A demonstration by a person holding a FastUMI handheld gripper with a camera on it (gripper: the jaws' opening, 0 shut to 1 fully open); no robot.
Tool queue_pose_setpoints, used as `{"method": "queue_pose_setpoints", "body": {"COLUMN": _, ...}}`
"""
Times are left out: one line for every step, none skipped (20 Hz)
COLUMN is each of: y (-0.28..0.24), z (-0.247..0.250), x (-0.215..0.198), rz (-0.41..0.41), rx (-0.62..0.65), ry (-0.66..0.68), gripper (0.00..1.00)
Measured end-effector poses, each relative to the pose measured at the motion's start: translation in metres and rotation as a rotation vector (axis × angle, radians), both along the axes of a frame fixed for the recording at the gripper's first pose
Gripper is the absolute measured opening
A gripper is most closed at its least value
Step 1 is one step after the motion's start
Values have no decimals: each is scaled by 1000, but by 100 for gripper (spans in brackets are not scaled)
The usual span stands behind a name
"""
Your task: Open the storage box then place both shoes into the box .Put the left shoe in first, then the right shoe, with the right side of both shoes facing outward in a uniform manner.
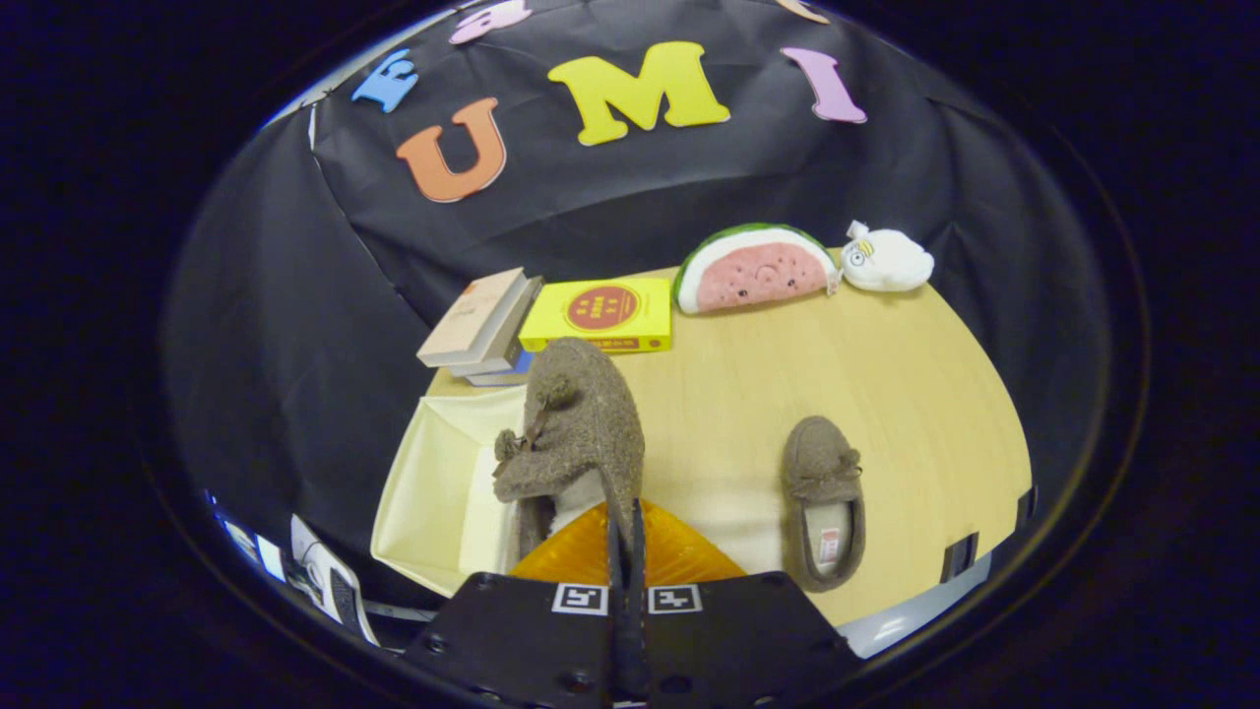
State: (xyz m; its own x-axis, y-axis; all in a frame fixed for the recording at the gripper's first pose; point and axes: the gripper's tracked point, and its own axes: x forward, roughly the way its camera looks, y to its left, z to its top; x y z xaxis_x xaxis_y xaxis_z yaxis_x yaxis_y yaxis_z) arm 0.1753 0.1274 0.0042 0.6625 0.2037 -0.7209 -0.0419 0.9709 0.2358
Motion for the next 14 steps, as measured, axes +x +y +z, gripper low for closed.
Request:
{"method": "queue_pose_setpoints", "body": {"y": 9, "z": 11, "x": 1, "rz": 3, "rx": 7, "ry": -19, "gripper": 0}}
{"method": "queue_pose_setpoints", "body": {"y": 20, "z": 19, "x": 1, "rz": 8, "rx": 15, "ry": -34, "gripper": 0}}
{"method": "queue_pose_setpoints", "body": {"y": 31, "z": 23, "x": 2, "rz": 18, "rx": 20, "ry": -43, "gripper": 0}}
{"method": "queue_pose_setpoints", "body": {"y": 44, "z": 24, "x": 4, "rz": 26, "rx": 27, "ry": -46, "gripper": 0}}
{"method": "queue_pose_setpoints", "body": {"y": 58, "z": 23, "x": 5, "rz": 35, "rx": 41, "ry": -40, "gripper": 0}}
{"method": "queue_pose_setpoints", "body": {"y": 72, "z": 20, "x": 6, "rz": 46, "rx": 57, "ry": -29, "gripper": 0}}
{"method": "queue_pose_setpoints", "body": {"y": 87, "z": 15, "x": 9, "rz": 57, "rx": 68, "ry": -22, "gripper": 0}}
{"method": "queue_pose_setpoints", "body": {"y": 100, "z": 10, "x": 12, "rz": 64, "rx": 77, "ry": -17, "gripper": 0}}
{"method": "queue_pose_setpoints", "body": {"y": 114, "z": 4, "x": 15, "rz": 66, "rx": 86, "ry": -12, "gripper": 0}}
{"method": "queue_pose_setpoints", "body": {"y": 127, "z": -5, "x": 18, "rz": 66, "rx": 92, "ry": -5, "gripper": 0}}
{"method": "queue_pose_setpoints", "body": {"y": 141, "z": -17, "x": 20, "rz": 64, "rx": 97, "ry": 4, "gripper": 0}}
{"method": "queue_pose_setpoints", "body": {"y": 153, "z": -29, "x": 21, "rz": 64, "rx": 105, "ry": 19, "gripper": 0}}
{"method": "queue_pose_setpoints", "body": {"y": 165, "z": -42, "x": 21, "rz": 63, "rx": 115, "ry": 38, "gripper": 0}}
{"method": "queue_pose_setpoints", "body": {"y": 175, "z": -55, "x": 20, "rz": 63, "rx": 119, "ry": 56, "gripper": 0}}
